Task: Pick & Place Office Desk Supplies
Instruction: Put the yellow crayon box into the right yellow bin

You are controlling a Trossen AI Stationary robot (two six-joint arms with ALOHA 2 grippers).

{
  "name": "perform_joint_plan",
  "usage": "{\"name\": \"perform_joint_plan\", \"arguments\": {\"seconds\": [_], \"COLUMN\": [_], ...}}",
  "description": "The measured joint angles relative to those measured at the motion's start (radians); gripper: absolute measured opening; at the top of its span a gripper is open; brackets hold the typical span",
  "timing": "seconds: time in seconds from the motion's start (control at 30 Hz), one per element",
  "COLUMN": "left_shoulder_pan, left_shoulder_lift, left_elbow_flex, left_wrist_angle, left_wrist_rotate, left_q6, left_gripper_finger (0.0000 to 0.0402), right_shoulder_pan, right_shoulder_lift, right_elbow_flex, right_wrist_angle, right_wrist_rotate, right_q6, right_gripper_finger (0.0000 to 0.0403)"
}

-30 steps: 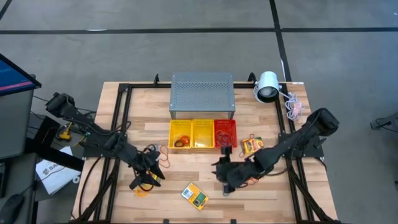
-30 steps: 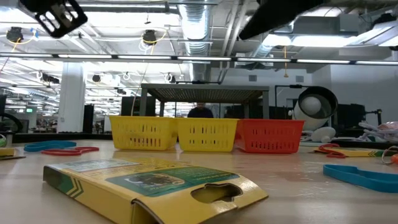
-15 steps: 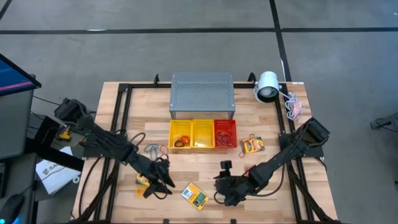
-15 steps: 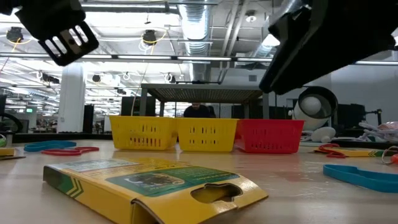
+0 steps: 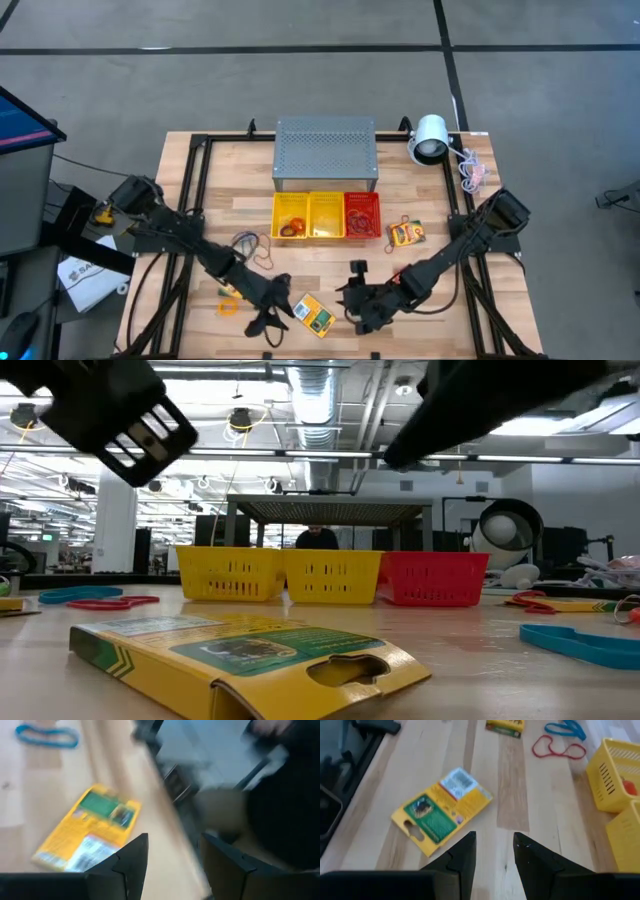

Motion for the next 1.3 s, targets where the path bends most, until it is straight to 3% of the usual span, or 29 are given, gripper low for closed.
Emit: {"name": "perform_joint_plan", "arguments": {"seconds": [0.1,0.17,0.43,0.83,1.3], "left_shoulder_pan": [0.014,0.026,0.083,0.067,0.136], "left_shoulder_lift": [0.028,0.044,0.143,0.245,0.320], "left_elbow_flex": [0.088,0.119,0.158,0.158,0.164], "left_wrist_angle": [-0.216,-0.265,-0.261,-0.106,-0.108], "left_wrist_rotate": [-0.016,-0.023,0.025,0.122,0.163], "left_q6": [0.098,0.152,0.255,0.249,0.206], "left_gripper_finger": [0.0172,0.0172,0.0172,0.0172,0.0172], "right_shoulder_pan": [-0.005,-0.006,0.001,0.012,0.013], "right_shoulder_lift": [-0.008,-0.020,-0.087,-0.140,-0.133], "right_elbow_flex": [0.000,0.000,0.000,0.000,0.000], "right_wrist_angle": [0.036,0.057,0.064,0.047,0.049], "right_wrist_rotate": [0.001,0.012,0.065,0.120,0.122], "right_q6": [0.001,0.003,0.026,0.011,0.011], "right_gripper_finger": [0.0123,0.0123,0.0123,0.0123,0.0123]}}
